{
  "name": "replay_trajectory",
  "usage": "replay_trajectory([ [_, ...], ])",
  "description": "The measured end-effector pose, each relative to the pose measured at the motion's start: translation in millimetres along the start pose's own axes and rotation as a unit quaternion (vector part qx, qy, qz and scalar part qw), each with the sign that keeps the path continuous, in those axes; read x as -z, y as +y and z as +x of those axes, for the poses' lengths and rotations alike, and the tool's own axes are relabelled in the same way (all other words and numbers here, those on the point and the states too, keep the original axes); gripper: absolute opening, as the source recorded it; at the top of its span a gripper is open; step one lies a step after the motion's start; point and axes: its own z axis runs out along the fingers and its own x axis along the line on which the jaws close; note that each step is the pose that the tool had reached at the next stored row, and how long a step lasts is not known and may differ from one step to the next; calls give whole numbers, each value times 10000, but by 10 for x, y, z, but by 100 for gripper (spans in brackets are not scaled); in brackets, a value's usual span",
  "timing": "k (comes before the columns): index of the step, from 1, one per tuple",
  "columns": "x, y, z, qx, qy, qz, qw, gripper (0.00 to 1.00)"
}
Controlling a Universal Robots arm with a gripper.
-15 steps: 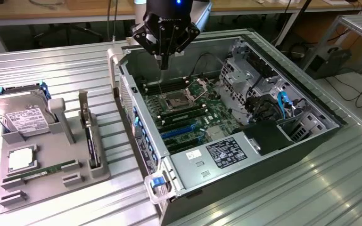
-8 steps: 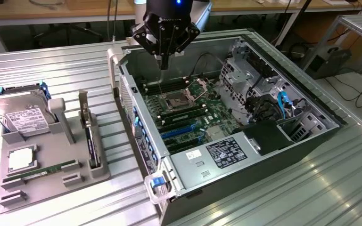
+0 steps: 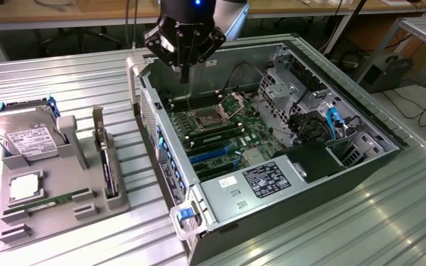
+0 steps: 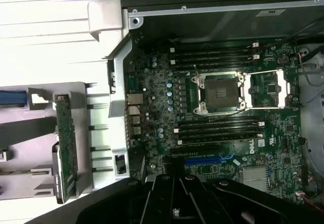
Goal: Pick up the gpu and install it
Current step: 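Reach for the gpu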
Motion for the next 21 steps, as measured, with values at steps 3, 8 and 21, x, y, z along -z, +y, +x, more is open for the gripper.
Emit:
replay_trajectory([
  [3,3,-19,153,-1,0,-1,10000,11],
  [8,3,-59,418,0,0,-1,10000,11],
  [21,-141,-150,1020,0,-2,16,10000,11],
])
